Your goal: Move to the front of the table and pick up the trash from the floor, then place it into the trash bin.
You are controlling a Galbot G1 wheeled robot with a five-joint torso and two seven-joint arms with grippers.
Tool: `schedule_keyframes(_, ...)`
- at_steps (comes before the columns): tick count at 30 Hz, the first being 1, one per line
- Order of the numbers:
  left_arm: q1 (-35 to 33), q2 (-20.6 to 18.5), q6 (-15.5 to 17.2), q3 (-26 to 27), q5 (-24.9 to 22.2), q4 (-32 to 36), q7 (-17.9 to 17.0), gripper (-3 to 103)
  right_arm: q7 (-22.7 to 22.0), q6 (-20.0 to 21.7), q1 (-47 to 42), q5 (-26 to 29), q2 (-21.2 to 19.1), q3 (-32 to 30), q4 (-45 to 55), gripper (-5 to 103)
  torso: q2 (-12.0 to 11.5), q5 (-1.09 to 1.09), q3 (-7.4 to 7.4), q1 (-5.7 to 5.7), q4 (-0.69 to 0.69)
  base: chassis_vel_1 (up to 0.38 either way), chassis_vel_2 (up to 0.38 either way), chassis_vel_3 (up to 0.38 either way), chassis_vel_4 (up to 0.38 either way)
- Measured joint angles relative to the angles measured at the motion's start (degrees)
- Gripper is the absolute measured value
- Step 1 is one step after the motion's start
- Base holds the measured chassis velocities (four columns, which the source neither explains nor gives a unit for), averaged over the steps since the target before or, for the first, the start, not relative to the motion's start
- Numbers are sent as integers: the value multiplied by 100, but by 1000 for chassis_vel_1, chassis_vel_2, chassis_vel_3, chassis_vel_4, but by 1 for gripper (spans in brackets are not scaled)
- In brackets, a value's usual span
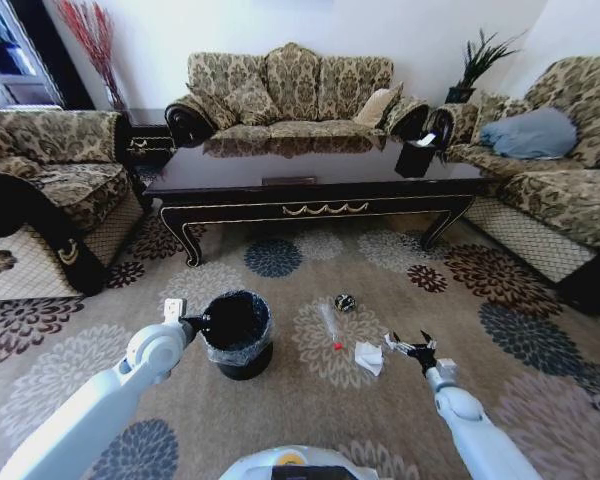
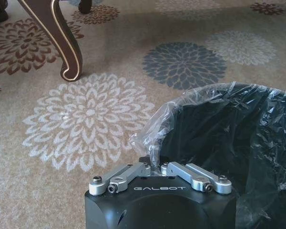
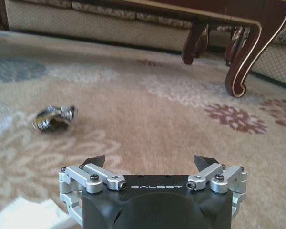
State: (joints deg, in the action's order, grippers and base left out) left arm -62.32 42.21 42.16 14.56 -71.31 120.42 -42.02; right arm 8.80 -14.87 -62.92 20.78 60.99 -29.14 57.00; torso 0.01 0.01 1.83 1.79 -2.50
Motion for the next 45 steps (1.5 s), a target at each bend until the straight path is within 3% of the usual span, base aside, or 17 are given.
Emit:
schedule_keyframes(15,99,35,-3,-132,-66,-34,-86,4,24,-150,477,-405,381,189,-930,103,0,-1,0,0,0,0,0,0,0)
schedule_keyframes(19,109,41,-4,-159,-80,-56,-120,4,12,-213,628,-519,445,235,-1229,92,0,-1,0,0,0,0,0,0,0)
schedule_keyframes(21,106,36,-4,-159,-80,-56,-123,4,3,-228,673,-529,467,244,-1314,92,0,-1,0,0,0,0,0,0,0)
schedule_keyframes(25,83,9,-4,-113,-99,-50,-125,4,-7,-263,754,-536,518,267,-1485,70,0,-1,0,0,0,0,0,0,0)
schedule_keyframes(34,63,23,-4,-88,-106,-43,-140,4,-7,-289,836,-618,556,265,-1650,42,0,-1,-1,0,1,0,0,0,0)
schedule_keyframes(35,58,28,-4,-88,-106,-42,-143,4,-7,-303,856,-642,558,256,-1699,32,0,-1,-1,0,0,0,0,0,0)
schedule_keyframes(40,22,58,-4,-80,-141,-27,-185,4,-7,-328,877,-679,553,233,-1759,21,0,-1,0,0,0,0,0,0,0)
schedule_keyframes(43,0,63,-4,-62,-152,-17,-196,4,-7,-331,868,-680,545,202,-1726,5,0,-1,0,-1,0,0,0,0,0)
schedule_keyframes(45,4,62,-4,-64,-152,-17,-197,4,-9,-331,843,-680,533,192,-1665,2,0,-1,0,-1,1,0,0,0,0)
